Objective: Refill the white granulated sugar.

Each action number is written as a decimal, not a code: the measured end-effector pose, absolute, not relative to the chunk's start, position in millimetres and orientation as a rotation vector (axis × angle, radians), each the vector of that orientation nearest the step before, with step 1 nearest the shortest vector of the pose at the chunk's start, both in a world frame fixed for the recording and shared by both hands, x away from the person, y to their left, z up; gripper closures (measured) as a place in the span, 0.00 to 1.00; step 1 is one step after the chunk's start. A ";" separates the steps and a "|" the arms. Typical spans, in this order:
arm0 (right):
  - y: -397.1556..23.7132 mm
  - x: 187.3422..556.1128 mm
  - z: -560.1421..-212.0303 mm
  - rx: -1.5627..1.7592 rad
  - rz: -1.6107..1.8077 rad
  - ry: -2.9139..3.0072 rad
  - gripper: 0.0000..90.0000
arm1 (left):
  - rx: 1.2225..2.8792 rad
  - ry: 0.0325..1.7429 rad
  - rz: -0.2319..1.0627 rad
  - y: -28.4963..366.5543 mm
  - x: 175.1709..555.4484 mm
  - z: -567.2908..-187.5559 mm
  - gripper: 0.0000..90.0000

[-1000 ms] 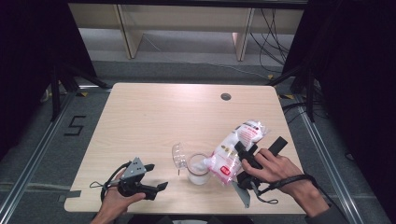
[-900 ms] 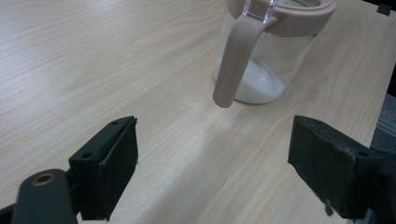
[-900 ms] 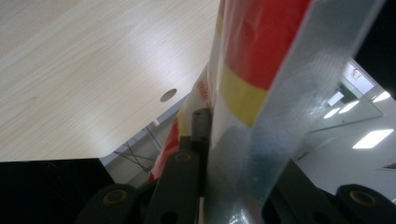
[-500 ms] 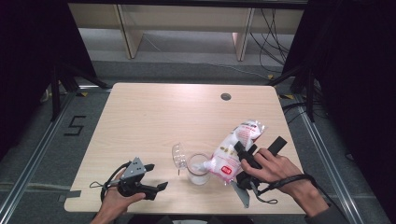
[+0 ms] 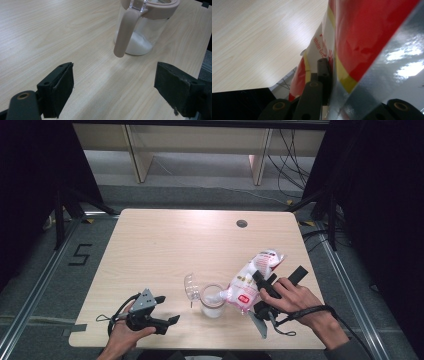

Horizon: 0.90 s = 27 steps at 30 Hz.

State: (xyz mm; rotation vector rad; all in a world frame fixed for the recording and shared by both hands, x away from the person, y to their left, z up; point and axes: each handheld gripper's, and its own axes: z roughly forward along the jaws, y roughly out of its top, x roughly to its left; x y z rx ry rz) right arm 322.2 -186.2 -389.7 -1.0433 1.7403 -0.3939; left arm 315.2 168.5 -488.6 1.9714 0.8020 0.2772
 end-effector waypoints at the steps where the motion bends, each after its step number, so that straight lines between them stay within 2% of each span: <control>1: -186.2 322.2 -389.7 -1.043 -0.394 1.740 0.97 | 1.971 0.802 0.277 168.5 315.2 -488.6 0.17; 27: -185.1 321.3 -386.8 -1.026 -0.388 1.739 0.97 | 1.965 0.810 0.275 168.9 315.1 -488.2 0.17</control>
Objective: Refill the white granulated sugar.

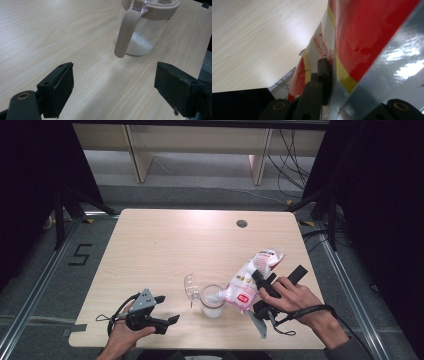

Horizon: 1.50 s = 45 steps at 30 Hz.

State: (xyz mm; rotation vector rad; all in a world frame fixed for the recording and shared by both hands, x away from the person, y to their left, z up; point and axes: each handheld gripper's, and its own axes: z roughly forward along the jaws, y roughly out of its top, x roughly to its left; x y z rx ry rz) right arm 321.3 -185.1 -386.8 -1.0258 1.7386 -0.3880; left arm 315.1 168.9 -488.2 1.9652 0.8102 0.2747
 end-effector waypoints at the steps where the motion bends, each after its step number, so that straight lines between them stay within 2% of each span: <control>1: -185.2 321.3 -387.0 -1.024 -0.387 1.738 0.97 | 1.965 0.810 0.275 168.9 315.1 -488.2 0.17; 45: -195.6 321.3 -388.8 -0.950 -0.341 1.783 0.98 | 1.966 0.816 0.281 168.9 314.9 -488.0 0.17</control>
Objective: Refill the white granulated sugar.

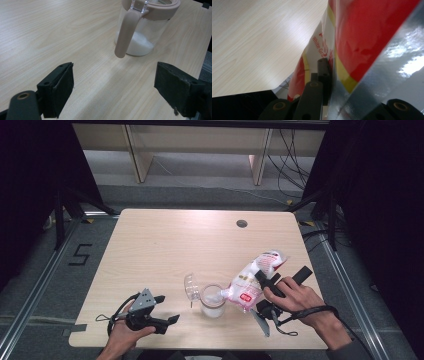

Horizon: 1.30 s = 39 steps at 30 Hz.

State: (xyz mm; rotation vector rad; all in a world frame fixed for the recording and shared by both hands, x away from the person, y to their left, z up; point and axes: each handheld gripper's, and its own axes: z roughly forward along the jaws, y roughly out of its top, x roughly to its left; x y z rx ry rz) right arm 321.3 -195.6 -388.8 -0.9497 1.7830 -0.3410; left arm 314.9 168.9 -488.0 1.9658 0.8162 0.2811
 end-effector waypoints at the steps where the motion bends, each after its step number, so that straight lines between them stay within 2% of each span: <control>1: -196.5 321.0 -389.1 -0.940 -0.342 1.788 0.98 | 1.965 0.816 0.280 168.7 314.9 -488.1 0.17; 39: -191.0 321.9 -384.6 -0.979 -0.367 1.767 0.98 | 1.964 0.816 0.279 168.7 314.9 -488.1 0.17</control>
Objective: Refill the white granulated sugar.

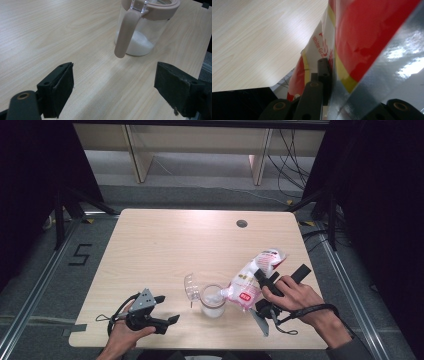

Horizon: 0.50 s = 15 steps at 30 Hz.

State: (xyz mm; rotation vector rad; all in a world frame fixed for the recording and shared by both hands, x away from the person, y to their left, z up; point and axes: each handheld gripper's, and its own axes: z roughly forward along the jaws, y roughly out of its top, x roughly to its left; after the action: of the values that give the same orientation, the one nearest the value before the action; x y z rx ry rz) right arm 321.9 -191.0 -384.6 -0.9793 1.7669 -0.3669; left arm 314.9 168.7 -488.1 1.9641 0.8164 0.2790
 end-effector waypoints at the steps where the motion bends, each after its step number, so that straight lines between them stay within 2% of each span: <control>1: -190.8 321.9 -384.5 -0.980 -0.369 1.768 0.98 | 1.964 0.816 0.279 168.7 314.9 -488.0 0.17; 15: -192.9 321.1 -381.9 -0.971 -0.382 1.766 0.98 | 1.962 0.811 0.276 169.1 315.2 -488.0 0.17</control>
State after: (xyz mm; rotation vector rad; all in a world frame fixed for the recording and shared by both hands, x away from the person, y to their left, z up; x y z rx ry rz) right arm 321.1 -192.9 -381.9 -0.9705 1.7662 -0.3825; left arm 315.2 169.1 -488.0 1.9622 0.8106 0.2756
